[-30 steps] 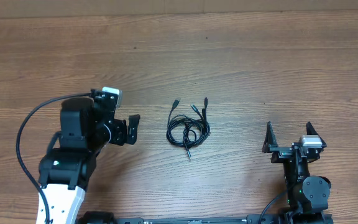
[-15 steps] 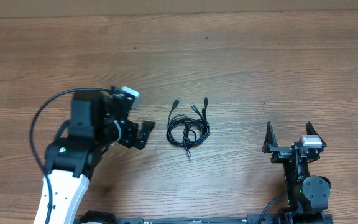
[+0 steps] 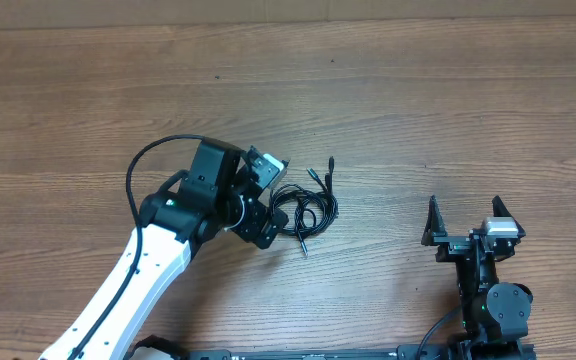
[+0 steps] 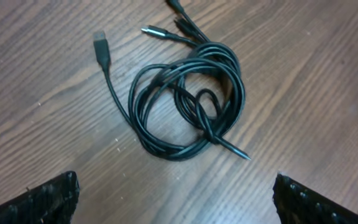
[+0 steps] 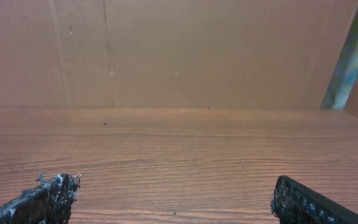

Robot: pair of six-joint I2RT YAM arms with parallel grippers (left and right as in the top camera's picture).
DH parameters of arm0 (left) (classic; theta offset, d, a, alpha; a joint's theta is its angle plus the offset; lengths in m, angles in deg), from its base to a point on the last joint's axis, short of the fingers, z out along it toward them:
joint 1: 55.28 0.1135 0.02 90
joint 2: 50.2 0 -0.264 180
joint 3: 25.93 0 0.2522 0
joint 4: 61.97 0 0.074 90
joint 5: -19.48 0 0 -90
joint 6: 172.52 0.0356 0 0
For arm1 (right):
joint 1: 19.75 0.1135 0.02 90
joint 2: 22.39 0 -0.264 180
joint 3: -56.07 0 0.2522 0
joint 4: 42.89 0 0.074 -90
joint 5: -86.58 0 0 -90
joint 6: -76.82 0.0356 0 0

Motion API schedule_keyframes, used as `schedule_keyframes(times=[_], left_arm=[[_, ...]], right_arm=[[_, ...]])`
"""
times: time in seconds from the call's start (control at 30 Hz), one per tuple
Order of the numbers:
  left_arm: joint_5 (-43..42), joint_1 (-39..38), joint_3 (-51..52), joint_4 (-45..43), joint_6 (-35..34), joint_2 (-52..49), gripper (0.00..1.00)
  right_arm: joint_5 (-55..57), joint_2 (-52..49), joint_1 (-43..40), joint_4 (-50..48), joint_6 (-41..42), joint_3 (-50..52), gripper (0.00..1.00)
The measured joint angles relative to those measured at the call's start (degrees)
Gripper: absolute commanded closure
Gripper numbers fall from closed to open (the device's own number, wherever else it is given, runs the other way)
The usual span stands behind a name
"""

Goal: Untangle cables

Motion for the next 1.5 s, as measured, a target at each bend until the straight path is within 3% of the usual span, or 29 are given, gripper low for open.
schedule_keyframes(times=[0.4,0.9,1.5], left_arm=[[0.4,0.0,0.0,-1.3,-1.9,-4.2,0.0],[4.3,-0.1,0.0,0.3,-27.7,-9.6,0.0],[14.8,-8.3,0.0,2.3,-50.1,-13.3,0.01]], right_arm=[[0.0,0.0,0.0,0.0,0.0,0.0,0.0],[0.0,0.0,0.0,0.0,0.0,0.0,0.0],[0.0,0.0,0.0,0.0,0.0,0.0,0.0]])
